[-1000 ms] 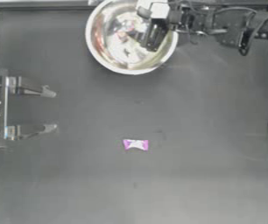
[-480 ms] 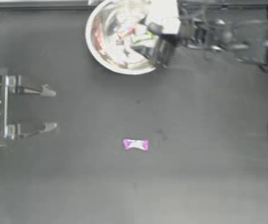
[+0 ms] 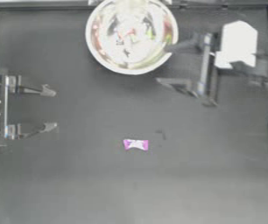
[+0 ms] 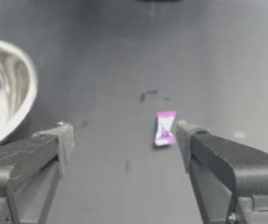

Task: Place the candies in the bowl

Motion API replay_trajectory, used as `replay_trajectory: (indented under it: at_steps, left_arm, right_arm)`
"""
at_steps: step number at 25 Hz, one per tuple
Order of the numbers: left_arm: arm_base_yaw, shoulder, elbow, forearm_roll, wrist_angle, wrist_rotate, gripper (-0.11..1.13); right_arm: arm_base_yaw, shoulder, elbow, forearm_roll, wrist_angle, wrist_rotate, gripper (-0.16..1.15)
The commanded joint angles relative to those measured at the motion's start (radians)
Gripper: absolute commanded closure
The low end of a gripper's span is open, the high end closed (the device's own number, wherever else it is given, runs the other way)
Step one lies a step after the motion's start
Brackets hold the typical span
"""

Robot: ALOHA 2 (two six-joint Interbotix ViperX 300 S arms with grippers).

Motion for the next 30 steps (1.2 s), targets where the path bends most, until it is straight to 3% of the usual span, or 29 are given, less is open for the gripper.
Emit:
replay_trajectory:
  at_steps: [1, 9, 19, 24, 30]
  left_arm:
    - [0.000, 0.002, -0.020, -0.002, 0.000, -0.002, 0.02]
    - [0.002, 0.002, -0.020, 0.000, 0.012, -0.002, 0.02]
    - [0.005, 0.023, -0.046, -0.002, 0.034, 0.000, 0.02]
    - [0.055, 0.167, -0.175, 0.008, 0.179, 0.003, 0.02]
    - [0.064, 0.428, -0.348, 0.074, 0.279, 0.009, 0.02]
  right_arm:
    - [0.044, -0.104, 0.067, 0.008, -0.035, 0.005, 0.01]
    - [0.153, -0.212, 0.192, 0.032, -0.052, 0.006, 0.02]
    - [0.160, -0.290, 0.273, 0.083, -0.114, 0.002, 0.02]
    - [0.161, -0.293, 0.270, 0.084, -0.087, 0.002, 0.02]
    - [0.161, -0.316, 0.287, 0.092, -0.075, 0.002, 0.02]
